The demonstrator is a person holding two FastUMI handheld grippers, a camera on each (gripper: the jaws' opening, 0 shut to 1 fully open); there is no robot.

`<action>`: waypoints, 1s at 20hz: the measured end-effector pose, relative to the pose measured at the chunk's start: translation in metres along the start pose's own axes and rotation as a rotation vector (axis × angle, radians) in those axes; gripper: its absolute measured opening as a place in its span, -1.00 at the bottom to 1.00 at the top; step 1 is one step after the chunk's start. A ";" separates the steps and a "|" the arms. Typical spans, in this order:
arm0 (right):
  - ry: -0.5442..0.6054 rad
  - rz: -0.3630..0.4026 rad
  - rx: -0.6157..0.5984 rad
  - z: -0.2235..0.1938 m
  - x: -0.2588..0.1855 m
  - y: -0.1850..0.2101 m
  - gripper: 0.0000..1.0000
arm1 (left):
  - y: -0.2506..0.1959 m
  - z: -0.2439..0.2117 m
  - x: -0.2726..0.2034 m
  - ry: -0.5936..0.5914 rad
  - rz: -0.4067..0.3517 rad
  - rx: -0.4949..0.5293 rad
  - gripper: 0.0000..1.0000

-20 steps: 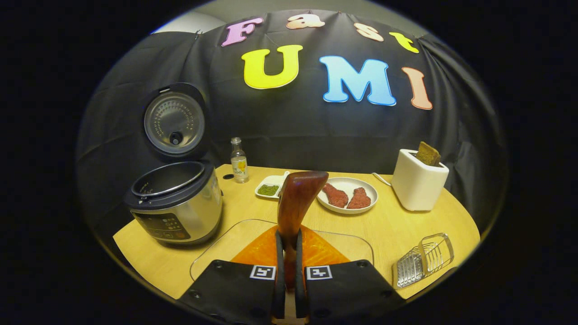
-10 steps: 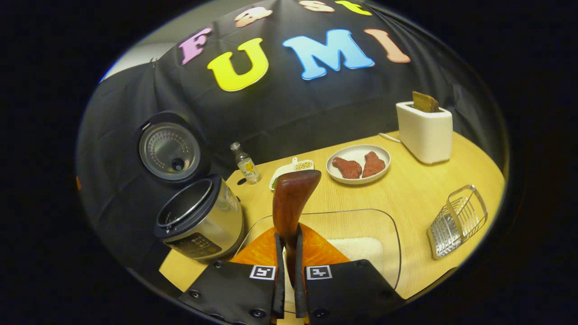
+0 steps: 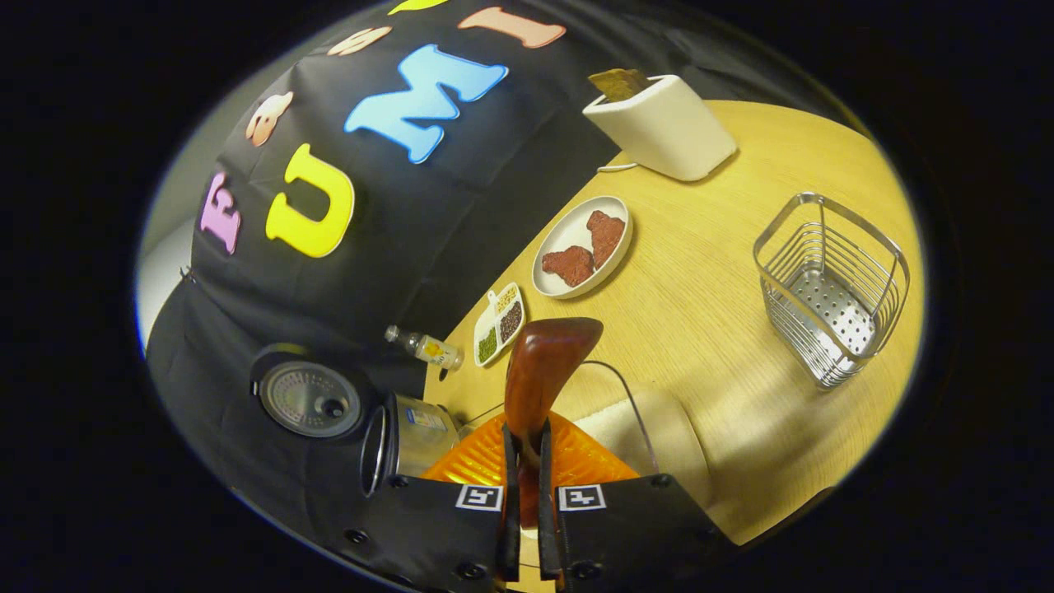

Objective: Close the left gripper, press the button to open the rice cooker; take a wooden spoon from the chopstick holder with the right hand, scoop a spoonful of rice and pour it into the rice cooker, then put the wooden spoon back into the chopstick holder.

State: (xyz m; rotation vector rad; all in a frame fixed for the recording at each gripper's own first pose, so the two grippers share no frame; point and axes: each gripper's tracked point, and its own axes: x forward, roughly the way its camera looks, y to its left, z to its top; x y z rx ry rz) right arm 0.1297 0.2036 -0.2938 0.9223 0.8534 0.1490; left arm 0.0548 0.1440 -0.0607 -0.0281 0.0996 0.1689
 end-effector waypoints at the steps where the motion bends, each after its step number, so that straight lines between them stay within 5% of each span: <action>1: -0.005 0.008 0.033 0.010 0.000 0.002 -0.79 | -0.002 0.002 0.001 -0.001 -0.004 -0.001 0.59; 6: -0.024 0.071 0.175 0.032 -0.016 0.014 -0.87 | -0.012 0.004 0.001 -0.010 -0.018 -0.004 0.59; 9: -0.030 0.110 0.222 0.041 -0.023 0.029 -0.72 | -0.012 0.004 0.002 -0.012 -0.015 -0.007 0.59; 20: 0.000 0.244 0.264 0.042 -0.016 0.111 -0.80 | 0.015 -0.005 -0.003 -0.006 0.027 -0.022 0.59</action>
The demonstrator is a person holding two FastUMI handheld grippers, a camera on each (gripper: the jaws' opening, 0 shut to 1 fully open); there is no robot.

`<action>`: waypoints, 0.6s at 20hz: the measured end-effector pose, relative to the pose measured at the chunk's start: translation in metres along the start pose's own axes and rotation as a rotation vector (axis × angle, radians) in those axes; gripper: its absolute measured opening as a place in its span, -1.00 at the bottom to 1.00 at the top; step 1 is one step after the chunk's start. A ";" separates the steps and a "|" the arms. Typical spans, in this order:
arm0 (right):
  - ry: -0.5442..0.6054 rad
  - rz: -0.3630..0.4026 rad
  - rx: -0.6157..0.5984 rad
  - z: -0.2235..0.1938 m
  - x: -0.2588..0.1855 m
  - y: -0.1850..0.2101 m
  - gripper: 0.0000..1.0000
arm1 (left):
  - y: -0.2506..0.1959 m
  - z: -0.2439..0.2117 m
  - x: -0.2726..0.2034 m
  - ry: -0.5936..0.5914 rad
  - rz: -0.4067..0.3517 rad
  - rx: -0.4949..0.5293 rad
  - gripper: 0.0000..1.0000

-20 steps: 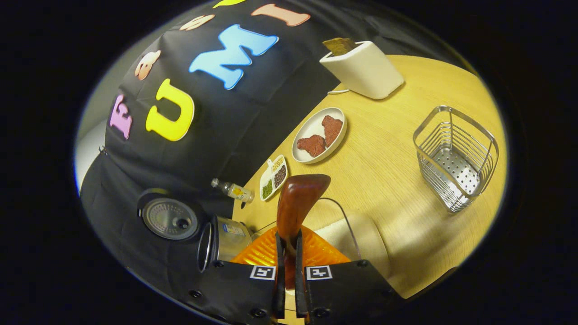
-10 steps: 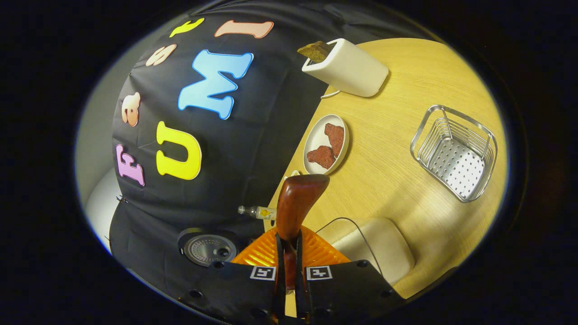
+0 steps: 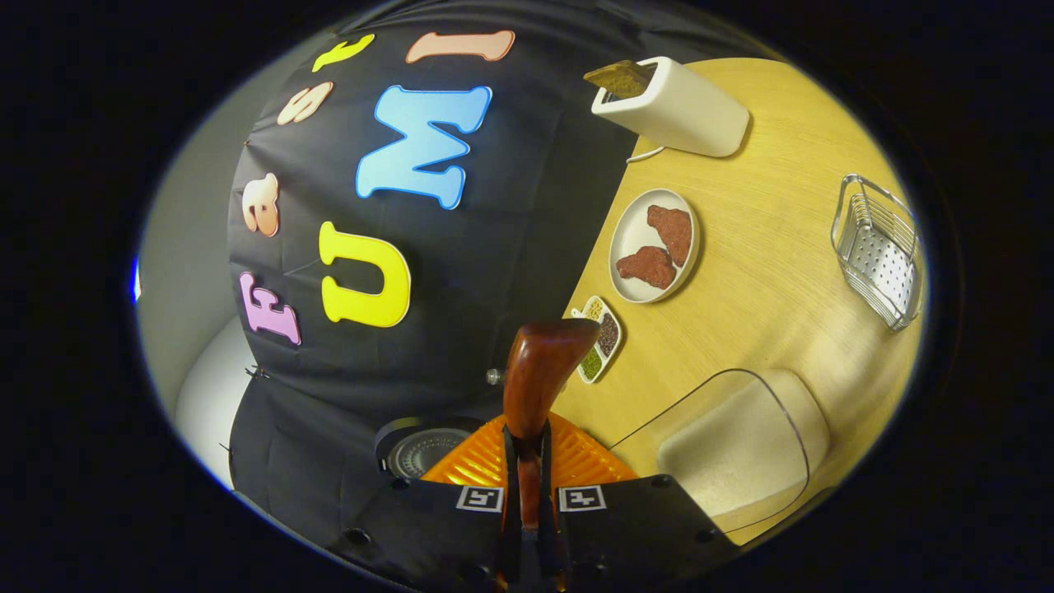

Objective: Close the left gripper, press the button to open the rice cooker; take a wooden spoon from the chopstick holder with the right hand, scoop a spoonful of rice and pour it into the rice cooker, then put the wooden spoon back into the chopstick holder.

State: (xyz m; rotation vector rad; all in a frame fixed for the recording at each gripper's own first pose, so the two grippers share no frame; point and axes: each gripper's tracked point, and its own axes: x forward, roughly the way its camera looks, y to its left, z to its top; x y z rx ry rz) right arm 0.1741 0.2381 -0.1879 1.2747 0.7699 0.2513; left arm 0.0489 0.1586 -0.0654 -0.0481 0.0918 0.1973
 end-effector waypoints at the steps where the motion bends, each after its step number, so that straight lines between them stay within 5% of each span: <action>1: 0.005 0.010 -0.002 -0.003 0.004 0.007 -0.80 | 0.003 0.000 -0.001 0.000 0.006 -0.002 0.59; 12: 0.074 0.100 -0.104 -0.048 0.053 0.074 -0.80 | 0.040 -0.015 -0.008 0.019 0.076 -0.013 0.59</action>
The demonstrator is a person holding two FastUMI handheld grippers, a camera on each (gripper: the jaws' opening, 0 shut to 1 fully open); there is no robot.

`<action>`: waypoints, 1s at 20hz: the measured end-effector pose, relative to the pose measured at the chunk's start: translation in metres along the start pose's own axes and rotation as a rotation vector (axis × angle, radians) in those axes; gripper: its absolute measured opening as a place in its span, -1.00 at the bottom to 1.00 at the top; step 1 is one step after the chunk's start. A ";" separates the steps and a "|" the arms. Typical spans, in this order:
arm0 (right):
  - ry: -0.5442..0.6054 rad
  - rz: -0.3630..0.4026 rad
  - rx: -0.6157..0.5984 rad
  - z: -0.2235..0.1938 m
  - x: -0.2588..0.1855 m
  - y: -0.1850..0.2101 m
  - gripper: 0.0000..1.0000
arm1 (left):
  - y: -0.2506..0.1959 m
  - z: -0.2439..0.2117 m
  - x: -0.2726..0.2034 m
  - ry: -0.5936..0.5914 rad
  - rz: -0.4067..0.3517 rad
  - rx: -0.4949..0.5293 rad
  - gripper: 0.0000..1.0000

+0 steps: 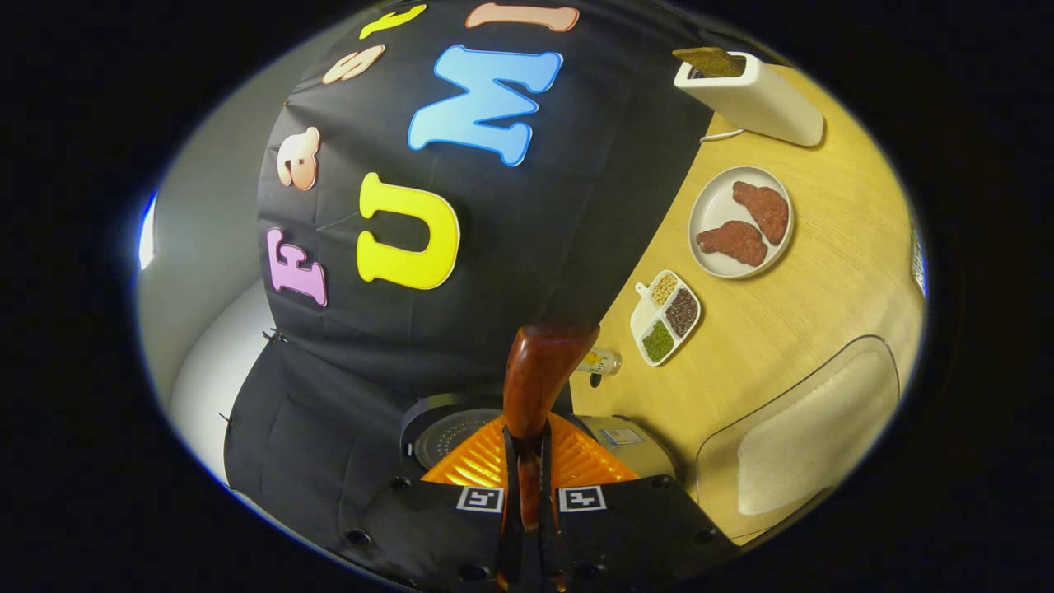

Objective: Close the left gripper, press the button to open the rice cooker; take a wooden spoon from the chopstick holder with the right hand, scoop a spoonful of rice and pour it into the rice cooker, then put the wooden spoon back into the chopstick holder.

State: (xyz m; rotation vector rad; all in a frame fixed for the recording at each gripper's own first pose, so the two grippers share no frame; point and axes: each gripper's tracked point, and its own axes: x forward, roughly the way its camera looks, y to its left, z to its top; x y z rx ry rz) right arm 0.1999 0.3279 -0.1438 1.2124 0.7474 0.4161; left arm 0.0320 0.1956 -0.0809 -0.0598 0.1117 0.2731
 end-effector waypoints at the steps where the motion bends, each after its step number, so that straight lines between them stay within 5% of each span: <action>1: 0.007 0.006 -0.009 -0.005 0.006 0.005 -0.80 | 0.003 -0.001 0.000 0.002 0.006 0.000 0.59; 20: 0.150 -0.006 -0.330 -0.107 0.111 0.021 -0.80 | 0.063 -0.034 0.002 0.067 0.130 -0.003 0.59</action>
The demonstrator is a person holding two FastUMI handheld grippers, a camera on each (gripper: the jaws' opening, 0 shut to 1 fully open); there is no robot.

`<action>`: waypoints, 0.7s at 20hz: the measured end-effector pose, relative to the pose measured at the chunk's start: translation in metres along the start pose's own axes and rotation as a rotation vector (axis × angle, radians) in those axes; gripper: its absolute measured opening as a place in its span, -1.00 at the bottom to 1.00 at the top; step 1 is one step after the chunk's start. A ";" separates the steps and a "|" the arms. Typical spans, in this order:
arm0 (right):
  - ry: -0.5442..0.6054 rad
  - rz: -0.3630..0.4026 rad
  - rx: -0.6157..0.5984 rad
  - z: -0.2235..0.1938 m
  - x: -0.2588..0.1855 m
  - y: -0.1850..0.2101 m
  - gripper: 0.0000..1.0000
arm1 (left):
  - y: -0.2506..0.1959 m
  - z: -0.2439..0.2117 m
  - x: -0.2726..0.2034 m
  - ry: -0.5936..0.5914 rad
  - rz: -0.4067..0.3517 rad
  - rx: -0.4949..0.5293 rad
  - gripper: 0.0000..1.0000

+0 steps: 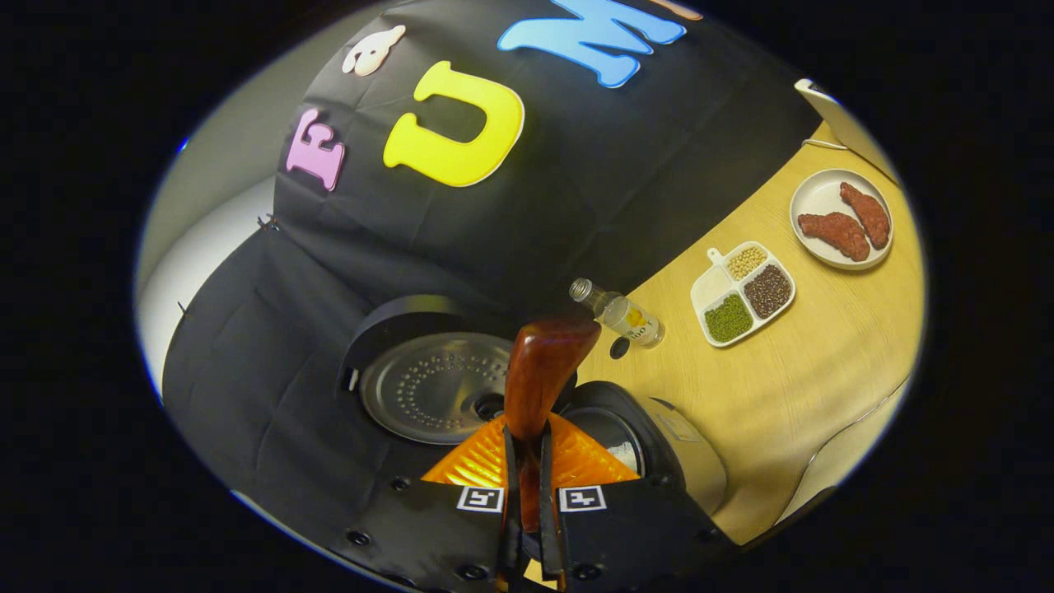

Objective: Close the left gripper, press the button to open the rice cooker; take a wooden spoon from the chopstick holder with the right hand, scoop a spoonful of rice and pour it into the rice cooker, then put the wooden spoon back into the chopstick holder.

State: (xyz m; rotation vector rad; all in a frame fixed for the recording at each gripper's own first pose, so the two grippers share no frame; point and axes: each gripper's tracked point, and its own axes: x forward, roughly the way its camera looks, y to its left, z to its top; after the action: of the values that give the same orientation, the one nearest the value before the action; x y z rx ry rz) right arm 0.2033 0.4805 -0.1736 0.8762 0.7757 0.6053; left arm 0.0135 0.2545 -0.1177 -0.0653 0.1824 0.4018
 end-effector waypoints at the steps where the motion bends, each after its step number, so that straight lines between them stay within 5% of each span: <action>1: 0.004 -0.004 -0.031 -0.005 0.005 0.000 -0.80 | 0.002 -0.001 0.000 0.003 0.005 0.000 0.59; 14: 0.060 -0.044 -0.475 -0.051 0.037 0.001 -0.80 | 0.014 -0.014 -0.001 0.026 0.038 -0.007 0.63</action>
State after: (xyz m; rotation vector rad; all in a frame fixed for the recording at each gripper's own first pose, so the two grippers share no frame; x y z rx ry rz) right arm 0.1836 0.5311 -0.2062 0.4056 0.6635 0.7408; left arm 0.0044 0.2653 -0.1313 -0.0736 0.2084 0.4400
